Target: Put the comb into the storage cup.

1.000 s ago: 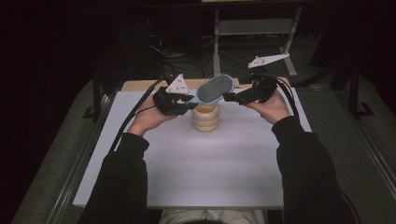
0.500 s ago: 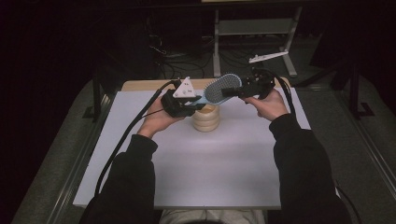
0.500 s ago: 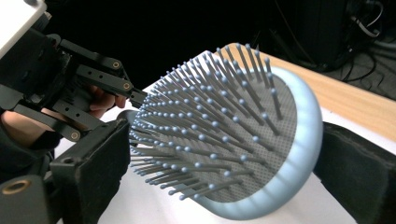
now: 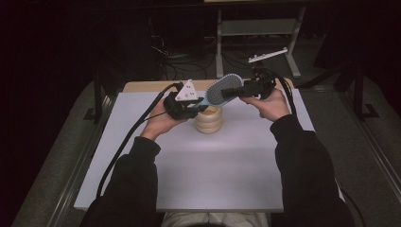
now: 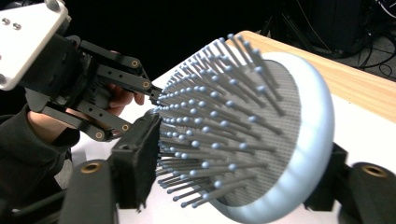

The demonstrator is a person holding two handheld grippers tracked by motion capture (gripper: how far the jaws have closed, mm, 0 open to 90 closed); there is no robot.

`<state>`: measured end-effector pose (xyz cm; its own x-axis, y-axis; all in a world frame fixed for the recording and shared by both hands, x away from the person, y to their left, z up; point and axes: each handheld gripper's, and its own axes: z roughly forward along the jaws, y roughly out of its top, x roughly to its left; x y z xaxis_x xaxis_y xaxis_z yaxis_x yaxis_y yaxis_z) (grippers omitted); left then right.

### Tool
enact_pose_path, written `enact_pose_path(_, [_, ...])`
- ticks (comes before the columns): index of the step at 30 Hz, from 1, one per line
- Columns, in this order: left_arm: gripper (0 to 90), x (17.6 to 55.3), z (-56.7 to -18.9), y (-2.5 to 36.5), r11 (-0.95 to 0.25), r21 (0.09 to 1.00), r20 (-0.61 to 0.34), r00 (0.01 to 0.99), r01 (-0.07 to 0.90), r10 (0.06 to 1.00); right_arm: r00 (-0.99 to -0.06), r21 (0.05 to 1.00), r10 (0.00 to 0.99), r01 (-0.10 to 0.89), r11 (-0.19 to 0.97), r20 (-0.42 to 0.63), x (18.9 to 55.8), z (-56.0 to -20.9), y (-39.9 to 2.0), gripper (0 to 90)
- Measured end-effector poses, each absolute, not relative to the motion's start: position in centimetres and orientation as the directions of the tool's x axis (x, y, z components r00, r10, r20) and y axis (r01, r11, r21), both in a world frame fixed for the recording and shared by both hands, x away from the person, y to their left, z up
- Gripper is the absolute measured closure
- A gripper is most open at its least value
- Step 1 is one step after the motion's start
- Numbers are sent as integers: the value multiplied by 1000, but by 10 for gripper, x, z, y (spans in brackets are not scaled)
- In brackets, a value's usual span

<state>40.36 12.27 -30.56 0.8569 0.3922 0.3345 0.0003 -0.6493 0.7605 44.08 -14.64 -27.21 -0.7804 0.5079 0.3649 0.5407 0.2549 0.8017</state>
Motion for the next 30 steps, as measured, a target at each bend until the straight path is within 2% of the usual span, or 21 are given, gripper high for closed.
enact_pose_path(8, [702,405,-307,122,-668,745,345,856,0,385,-804,797,483,525,300,347,438,-259,-143,519])
enact_pose_path(14, [706,406,-307,122,-657,753,329,859,11,391,-818,777,496,506,375,293,436,-245,-133,552])
enact_pose_path(19, [693,407,-301,127,-617,787,307,854,20,420,-830,799,502,464,382,242,433,-232,-128,561])
enact_pose_path(22, [612,410,-297,132,-608,793,295,849,38,438,-836,816,515,426,392,189,429,-226,-126,562])
enact_pose_path(27, [440,413,-297,139,-575,813,231,858,89,459,-833,824,522,420,381,182,429,-221,-129,560])
enact_pose_path(30, [408,414,-297,141,-582,807,220,863,101,454,-831,825,530,413,385,169,429,-217,-129,559])
